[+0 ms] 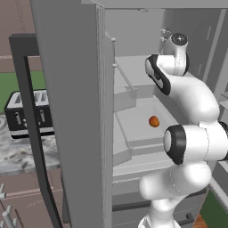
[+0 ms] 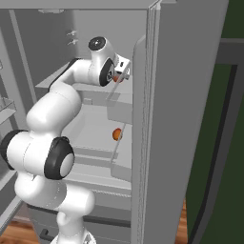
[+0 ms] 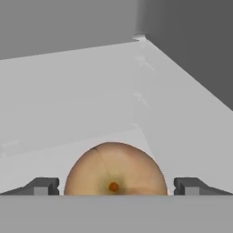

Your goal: Retrieve the peach and mango from the fridge and place them into the bowl on the dining table.

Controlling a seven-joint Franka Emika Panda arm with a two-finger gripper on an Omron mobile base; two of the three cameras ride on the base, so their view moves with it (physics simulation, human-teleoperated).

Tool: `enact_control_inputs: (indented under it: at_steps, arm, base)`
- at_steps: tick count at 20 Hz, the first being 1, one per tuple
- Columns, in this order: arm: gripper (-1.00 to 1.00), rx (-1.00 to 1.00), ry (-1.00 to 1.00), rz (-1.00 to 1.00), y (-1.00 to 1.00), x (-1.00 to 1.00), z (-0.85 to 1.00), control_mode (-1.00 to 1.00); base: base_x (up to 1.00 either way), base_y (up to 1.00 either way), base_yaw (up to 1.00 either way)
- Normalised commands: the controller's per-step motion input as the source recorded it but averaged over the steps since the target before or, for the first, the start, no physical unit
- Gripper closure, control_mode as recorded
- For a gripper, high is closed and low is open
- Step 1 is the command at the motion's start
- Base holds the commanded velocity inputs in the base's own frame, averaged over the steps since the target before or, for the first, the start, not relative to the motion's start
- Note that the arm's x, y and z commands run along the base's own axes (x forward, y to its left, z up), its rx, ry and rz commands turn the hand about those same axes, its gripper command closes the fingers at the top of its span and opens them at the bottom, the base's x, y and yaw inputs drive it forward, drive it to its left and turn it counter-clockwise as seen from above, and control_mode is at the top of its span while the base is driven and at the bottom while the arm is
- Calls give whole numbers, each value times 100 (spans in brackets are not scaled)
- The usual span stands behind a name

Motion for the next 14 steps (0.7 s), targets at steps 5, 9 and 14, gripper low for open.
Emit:
enact_control_inputs:
  at_steps: [5, 9, 14]
  arm:
    - [100, 0, 0, 0, 0, 0, -22, -100]
    - [100, 0, 0, 0, 0, 5, -19, -100]
    - [100, 0, 1, 0, 0, 12, -4, -100]
  base:
    - [0, 0, 0]
    - [0, 0, 0]
    - [0, 0, 0]
